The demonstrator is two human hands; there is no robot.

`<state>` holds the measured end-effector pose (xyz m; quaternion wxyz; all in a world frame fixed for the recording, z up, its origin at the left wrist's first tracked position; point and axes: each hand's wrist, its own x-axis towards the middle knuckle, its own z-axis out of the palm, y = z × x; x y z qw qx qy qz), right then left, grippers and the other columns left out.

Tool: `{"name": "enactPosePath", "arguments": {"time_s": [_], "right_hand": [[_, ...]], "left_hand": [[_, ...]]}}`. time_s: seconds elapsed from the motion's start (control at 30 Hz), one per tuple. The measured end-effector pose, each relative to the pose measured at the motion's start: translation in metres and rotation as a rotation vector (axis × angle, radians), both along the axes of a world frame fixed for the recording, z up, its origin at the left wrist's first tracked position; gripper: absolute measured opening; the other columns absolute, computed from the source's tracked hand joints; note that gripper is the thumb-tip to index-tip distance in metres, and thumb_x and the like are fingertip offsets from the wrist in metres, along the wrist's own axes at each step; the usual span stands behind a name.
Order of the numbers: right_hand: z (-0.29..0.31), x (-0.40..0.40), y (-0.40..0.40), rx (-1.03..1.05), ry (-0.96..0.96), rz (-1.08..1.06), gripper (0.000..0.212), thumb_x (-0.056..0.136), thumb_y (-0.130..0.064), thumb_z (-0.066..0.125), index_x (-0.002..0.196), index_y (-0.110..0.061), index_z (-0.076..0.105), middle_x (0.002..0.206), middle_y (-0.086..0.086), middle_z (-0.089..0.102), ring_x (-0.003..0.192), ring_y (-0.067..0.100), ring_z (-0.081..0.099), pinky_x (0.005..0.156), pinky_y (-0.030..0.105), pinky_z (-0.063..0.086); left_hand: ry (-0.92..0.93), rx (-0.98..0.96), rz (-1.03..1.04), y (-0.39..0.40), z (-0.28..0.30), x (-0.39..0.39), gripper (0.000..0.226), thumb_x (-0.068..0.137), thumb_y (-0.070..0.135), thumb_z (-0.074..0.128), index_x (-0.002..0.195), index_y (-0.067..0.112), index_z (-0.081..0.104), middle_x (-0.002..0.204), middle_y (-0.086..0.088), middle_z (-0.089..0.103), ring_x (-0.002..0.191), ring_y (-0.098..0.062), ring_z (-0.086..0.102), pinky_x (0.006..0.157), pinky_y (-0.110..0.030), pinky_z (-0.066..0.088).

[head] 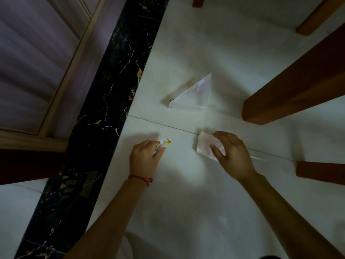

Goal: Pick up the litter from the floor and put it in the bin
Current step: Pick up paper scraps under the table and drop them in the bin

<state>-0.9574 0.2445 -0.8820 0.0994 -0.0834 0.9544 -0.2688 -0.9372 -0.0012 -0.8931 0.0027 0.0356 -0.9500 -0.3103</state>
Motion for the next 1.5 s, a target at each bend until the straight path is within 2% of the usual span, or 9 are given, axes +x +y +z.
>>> {"name": "enactPosePath", "arguments": {"time_s": [0.07, 0.27, 0.4, 0.57, 0.77, 0.9, 1.13, 1.27, 1.5], "right_hand": [[-0.004, -0.009, -0.005, 0.0, -0.004, 0.0, 0.039, 0.084, -0.018, 0.064, 0.12, -0.006, 0.055, 0.122, 0.014, 0.059, 0.11, 0.031, 0.053, 0.095, 0.041, 0.041], [-0.026, -0.026, -0.019, 0.115, -0.077, 0.035, 0.058, 0.076, -0.026, 0.072, 0.128, -0.012, 0.048, 0.13, 0.012, 0.05, 0.119, 0.03, 0.043, 0.098, 0.039, 0.035], [-0.037, -0.027, -0.025, 0.179, -0.071, 0.03, 0.053, 0.077, -0.028, 0.069, 0.125, -0.013, 0.051, 0.12, 0.013, 0.051, 0.108, 0.03, 0.044, 0.09, 0.037, 0.035], [-0.042, -0.023, -0.03, 0.028, -0.156, -0.114, 0.038, 0.079, -0.022, 0.066, 0.112, -0.007, 0.055, 0.11, 0.016, 0.057, 0.1, 0.029, 0.05, 0.088, 0.038, 0.041], [-0.022, -0.01, -0.026, 0.01, -0.169, -0.123, 0.035, 0.079, -0.02, 0.065, 0.11, -0.007, 0.056, 0.108, 0.013, 0.059, 0.098, 0.027, 0.053, 0.08, 0.034, 0.045], [0.027, 0.009, -0.021, 0.093, -0.072, -0.067, 0.036, 0.08, -0.025, 0.068, 0.109, -0.007, 0.058, 0.105, 0.012, 0.061, 0.098, 0.027, 0.054, 0.076, 0.032, 0.044], [0.154, 0.033, -0.027, 0.153, 0.034, 0.061, 0.031, 0.072, -0.009, 0.074, 0.098, 0.0, 0.062, 0.088, 0.02, 0.062, 0.081, 0.037, 0.059, 0.064, 0.036, 0.049], [0.243, 0.05, -0.037, 0.154, 0.075, 0.118, 0.033, 0.064, -0.005, 0.079, 0.092, 0.001, 0.063, 0.08, 0.021, 0.062, 0.071, 0.037, 0.06, 0.059, 0.036, 0.051], [0.384, 0.076, -0.051, 0.117, 0.11, 0.093, 0.033, 0.063, -0.005, 0.08, 0.09, 0.001, 0.062, 0.078, 0.02, 0.061, 0.069, 0.037, 0.059, 0.059, 0.036, 0.05]], "left_hand": [[-0.004, 0.016, 0.033, -0.003, 0.005, -0.003, 0.012, 0.07, 0.007, 0.077, 0.069, 0.0, 0.067, 0.062, -0.015, 0.063, 0.055, -0.029, 0.059, 0.056, -0.033, 0.048], [0.038, 0.005, 0.115, -0.013, 0.01, -0.006, 0.027, 0.072, 0.006, 0.076, 0.055, 0.002, 0.055, 0.055, -0.013, 0.054, 0.051, -0.023, 0.049, 0.053, -0.025, 0.034], [0.031, 0.014, 0.134, -0.014, 0.01, -0.002, 0.025, 0.073, 0.006, 0.075, 0.056, 0.001, 0.056, 0.057, -0.014, 0.056, 0.053, -0.02, 0.046, 0.054, -0.026, 0.034], [0.0, 0.001, 0.152, -0.014, 0.008, 0.006, 0.026, 0.073, 0.006, 0.075, 0.055, 0.002, 0.055, 0.056, -0.013, 0.054, 0.053, -0.018, 0.044, 0.054, -0.025, 0.032], [-0.04, -0.015, 0.12, -0.014, 0.023, 0.013, 0.02, 0.072, 0.01, 0.076, 0.061, 0.002, 0.062, 0.058, -0.013, 0.058, 0.054, -0.025, 0.054, 0.055, -0.024, 0.034], [-0.063, -0.019, 0.076, -0.014, 0.061, 0.02, 0.017, 0.07, 0.01, 0.078, 0.065, 0.001, 0.064, 0.058, -0.014, 0.058, 0.052, -0.024, 0.053, 0.052, -0.028, 0.04], [-0.073, -0.053, -0.014, -0.02, 0.167, 0.038, 0.015, 0.069, 0.008, 0.079, 0.071, -0.001, 0.067, 0.058, -0.016, 0.059, 0.052, -0.029, 0.058, 0.049, -0.032, 0.046], [-0.07, -0.018, -0.008, -0.029, 0.246, 0.054, 0.016, 0.071, 0.009, 0.077, 0.067, -0.001, 0.065, 0.056, -0.015, 0.058, 0.05, -0.027, 0.056, 0.049, -0.025, 0.039], [-0.047, 0.009, 0.009, -0.044, 0.389, 0.083, 0.024, 0.073, 0.017, 0.069, 0.061, -0.001, 0.06, 0.055, -0.015, 0.057, 0.049, -0.025, 0.054, 0.047, -0.028, 0.041]]}}
